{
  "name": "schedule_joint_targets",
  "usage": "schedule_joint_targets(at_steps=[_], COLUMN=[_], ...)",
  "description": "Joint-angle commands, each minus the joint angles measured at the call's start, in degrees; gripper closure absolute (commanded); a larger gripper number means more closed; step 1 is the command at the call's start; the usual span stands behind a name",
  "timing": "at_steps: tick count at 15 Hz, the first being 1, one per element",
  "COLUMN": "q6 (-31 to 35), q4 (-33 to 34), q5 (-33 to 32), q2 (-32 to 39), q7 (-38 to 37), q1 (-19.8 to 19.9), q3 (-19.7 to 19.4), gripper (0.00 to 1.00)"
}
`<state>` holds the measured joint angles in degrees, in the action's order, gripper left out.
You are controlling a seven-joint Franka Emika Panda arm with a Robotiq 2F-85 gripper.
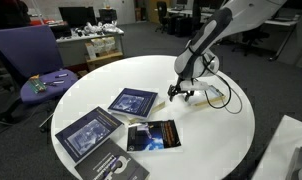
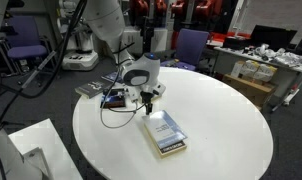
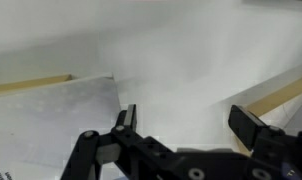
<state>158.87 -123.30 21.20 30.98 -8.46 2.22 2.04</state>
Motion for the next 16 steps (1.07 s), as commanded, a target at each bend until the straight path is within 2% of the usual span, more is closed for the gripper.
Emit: schedule_joint_targets(at_steps=[1, 16], q6=[-0.82, -1.47], q4=[3.37, 3.58], q5=[-1.98, -1.38], q2=[2.12, 1.53], q7=[-2.48, -0.96], q1=[-0.72, 3.42], q3=[-0.75, -2.51], gripper=[0.0, 0.0])
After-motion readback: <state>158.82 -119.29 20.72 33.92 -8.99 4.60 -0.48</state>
